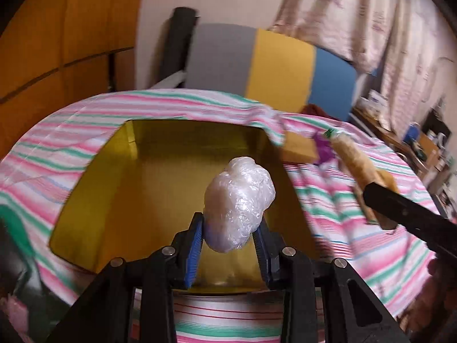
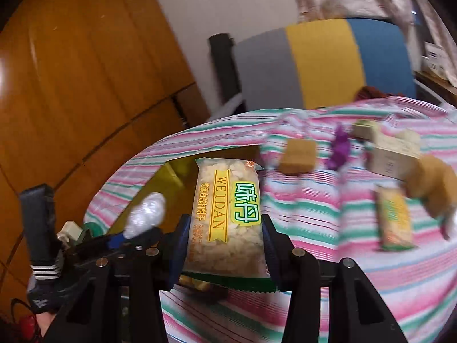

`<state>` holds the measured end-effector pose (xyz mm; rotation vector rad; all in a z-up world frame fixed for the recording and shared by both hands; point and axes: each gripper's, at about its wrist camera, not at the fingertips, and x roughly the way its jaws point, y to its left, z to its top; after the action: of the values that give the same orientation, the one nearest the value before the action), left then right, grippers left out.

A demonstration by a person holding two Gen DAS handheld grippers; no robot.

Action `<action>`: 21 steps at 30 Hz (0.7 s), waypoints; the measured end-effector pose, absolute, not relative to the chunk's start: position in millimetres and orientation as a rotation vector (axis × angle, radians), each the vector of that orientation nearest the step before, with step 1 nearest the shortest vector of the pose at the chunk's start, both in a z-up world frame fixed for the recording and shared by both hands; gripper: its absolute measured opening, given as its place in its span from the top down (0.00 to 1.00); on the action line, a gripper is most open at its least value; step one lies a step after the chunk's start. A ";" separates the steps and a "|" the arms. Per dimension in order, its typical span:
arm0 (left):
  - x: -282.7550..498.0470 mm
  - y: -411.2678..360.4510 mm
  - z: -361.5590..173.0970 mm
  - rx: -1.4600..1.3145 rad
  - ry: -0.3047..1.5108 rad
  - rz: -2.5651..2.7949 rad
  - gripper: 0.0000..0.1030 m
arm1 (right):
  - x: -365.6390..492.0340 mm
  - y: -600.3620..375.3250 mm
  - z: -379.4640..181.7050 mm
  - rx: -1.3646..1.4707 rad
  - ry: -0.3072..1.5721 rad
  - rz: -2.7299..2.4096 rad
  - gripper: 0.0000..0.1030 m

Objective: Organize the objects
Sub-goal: 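Carry both items over the gold tin and open both grippers to drop them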

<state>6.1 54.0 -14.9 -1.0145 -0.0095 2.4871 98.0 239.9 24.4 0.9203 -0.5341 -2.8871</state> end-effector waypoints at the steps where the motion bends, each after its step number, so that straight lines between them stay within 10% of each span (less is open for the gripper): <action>1: 2.3 47.3 -17.0 -1.032 -0.014 2.501 0.66 | 89.7 230.4 24.2 0.926 -0.517 -2.869 0.54; 15: -39.7 -22.4 -46.7 -1.252 -0.051 2.669 0.65 | 18.6 157.9 -9.7 1.141 -0.383 -2.737 0.54; 21: -32.8 -35.4 -32.3 -1.203 -0.164 2.701 0.26 | 7.1 142.6 -24.6 1.203 -0.356 -2.709 0.54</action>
<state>-32.8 -35.4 -32.3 -1.2033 -0.1641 2.7005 7.1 142.6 -24.6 1.2030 -0.3557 -2.7089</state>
